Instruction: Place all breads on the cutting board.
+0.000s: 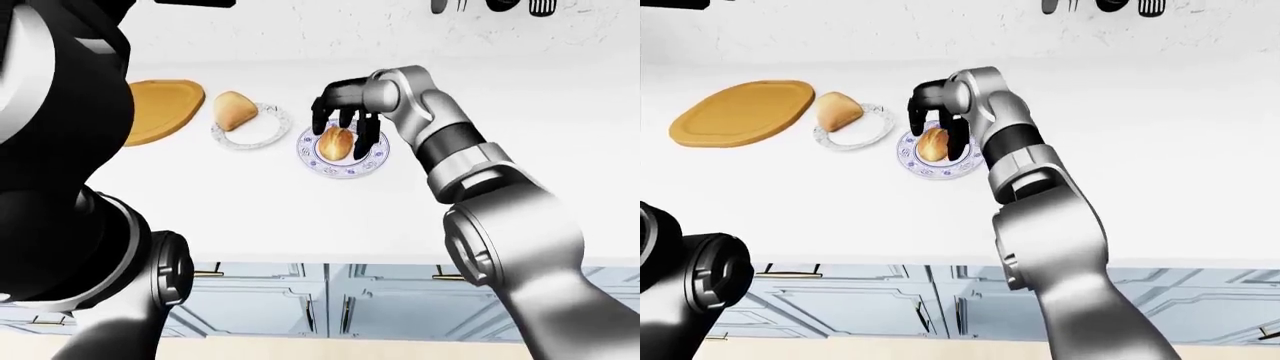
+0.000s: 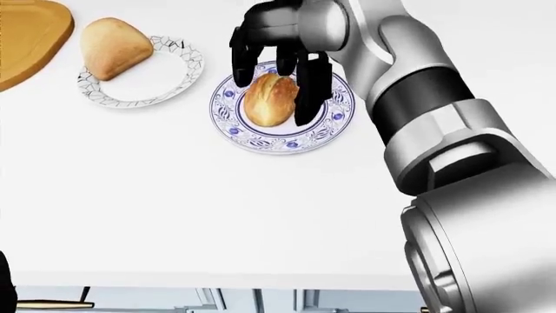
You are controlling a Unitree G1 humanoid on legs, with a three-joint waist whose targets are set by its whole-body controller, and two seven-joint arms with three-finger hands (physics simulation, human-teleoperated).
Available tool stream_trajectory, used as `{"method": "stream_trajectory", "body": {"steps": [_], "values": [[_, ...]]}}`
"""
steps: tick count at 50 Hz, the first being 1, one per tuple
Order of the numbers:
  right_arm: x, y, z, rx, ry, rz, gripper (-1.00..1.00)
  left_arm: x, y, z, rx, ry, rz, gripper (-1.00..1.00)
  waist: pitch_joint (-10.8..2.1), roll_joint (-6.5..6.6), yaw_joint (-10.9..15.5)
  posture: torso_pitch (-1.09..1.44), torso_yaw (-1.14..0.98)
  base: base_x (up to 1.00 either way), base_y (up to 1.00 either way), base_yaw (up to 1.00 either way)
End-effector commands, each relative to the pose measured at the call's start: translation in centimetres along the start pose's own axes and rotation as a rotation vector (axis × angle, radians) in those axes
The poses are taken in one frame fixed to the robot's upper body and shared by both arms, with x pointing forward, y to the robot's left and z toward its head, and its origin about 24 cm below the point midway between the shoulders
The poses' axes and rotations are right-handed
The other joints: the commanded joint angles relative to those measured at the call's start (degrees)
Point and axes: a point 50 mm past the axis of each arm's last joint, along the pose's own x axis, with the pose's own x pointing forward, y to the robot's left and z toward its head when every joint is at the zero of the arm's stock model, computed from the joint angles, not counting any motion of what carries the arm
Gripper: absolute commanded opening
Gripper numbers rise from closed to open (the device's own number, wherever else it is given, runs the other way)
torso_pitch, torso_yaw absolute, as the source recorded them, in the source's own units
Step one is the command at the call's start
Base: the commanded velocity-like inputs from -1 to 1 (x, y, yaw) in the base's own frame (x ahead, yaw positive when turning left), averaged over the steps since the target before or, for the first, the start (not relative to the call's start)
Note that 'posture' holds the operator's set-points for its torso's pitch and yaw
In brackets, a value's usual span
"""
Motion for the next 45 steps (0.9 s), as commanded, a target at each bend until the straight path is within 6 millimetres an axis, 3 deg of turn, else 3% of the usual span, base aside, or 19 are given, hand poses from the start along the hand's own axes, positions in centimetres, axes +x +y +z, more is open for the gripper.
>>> {"method": "stream_trajectory", "body": {"steps": [1,11,20,29,32,37,45], "values": [[-1.11,-2.35,0.64,-0.030,-0.013,-0.094,0.23,-0.02,0.22,1.12,-0.009,-0.057,0.015,1.00,-1.86,0.11,0.0,0.00,0.00,0.00,0.00,0.00],[-0.89,-2.02,0.52,-0.041,-0.007,-0.101,0.23,-0.01,0.14,1.12,-0.008,-0.057,0.012,1.00,-1.90,0.04,0.0,0.00,0.00,0.00,0.00,0.00],[-0.78,-1.86,0.55,-0.044,-0.007,-0.102,-0.09,-0.03,0.10,1.16,-0.008,-0.058,0.011,1.00,-1.91,0.00,0.1,0.00,0.00,0.00,0.00,0.00],[-0.64,-1.63,0.53,-0.043,-0.009,-0.098,-0.11,-0.02,0.10,1.16,-0.007,-0.058,0.011,1.00,-1.95,-0.05,0.1,0.00,0.00,0.00,0.00,0.00],[-0.67,-1.67,0.53,-0.044,-0.008,-0.099,-0.25,-0.03,0.10,1.12,-0.008,-0.058,0.011,1.00,-1.97,-0.06,0.1,0.00,0.00,0.00,0.00,0.00],[-0.69,-1.67,0.47,-0.047,-0.007,-0.101,-0.31,-0.05,0.06,1.18,-0.007,-0.058,0.010,1.00,-1.99,-0.09,0.1,0.00,0.00,0.00,0.00,0.00],[-0.95,-2.08,0.45,-0.051,-0.006,-0.111,-0.75,-0.04,0.03,1.12,-0.007,-0.058,0.009,1.00,-1.93,-0.10,0.1,0.00,0.00,0.00,0.00,0.00]]}}
